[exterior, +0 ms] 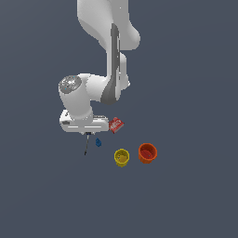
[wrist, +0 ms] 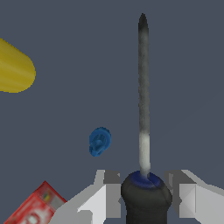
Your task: Pick up a designated object from a clutter of objects.
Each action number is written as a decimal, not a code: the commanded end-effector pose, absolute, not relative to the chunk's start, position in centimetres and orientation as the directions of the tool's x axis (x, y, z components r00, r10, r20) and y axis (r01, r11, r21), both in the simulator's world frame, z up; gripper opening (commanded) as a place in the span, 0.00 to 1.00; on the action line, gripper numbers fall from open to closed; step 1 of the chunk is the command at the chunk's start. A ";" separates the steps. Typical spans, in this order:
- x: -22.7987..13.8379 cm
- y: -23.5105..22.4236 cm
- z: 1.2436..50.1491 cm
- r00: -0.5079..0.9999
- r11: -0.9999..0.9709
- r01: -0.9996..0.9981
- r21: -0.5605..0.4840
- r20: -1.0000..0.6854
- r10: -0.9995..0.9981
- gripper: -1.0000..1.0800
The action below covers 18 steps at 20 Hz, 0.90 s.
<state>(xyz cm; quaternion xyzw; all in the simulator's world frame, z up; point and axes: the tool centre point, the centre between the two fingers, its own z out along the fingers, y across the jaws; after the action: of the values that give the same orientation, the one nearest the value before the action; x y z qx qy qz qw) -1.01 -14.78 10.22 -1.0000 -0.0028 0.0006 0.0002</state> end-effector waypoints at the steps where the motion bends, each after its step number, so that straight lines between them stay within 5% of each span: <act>1: -0.3 -12.4 12.5 1.000 -1.000 0.006 0.001 0.000 0.006 0.00; 18: 4.5 3.4 27.3 1.000 -1.000 0.005 0.004 0.000 0.005 0.00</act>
<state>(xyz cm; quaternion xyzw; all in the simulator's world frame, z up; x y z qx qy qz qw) 4.11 1.96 25.93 -1.0000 -0.0030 0.0002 -0.0017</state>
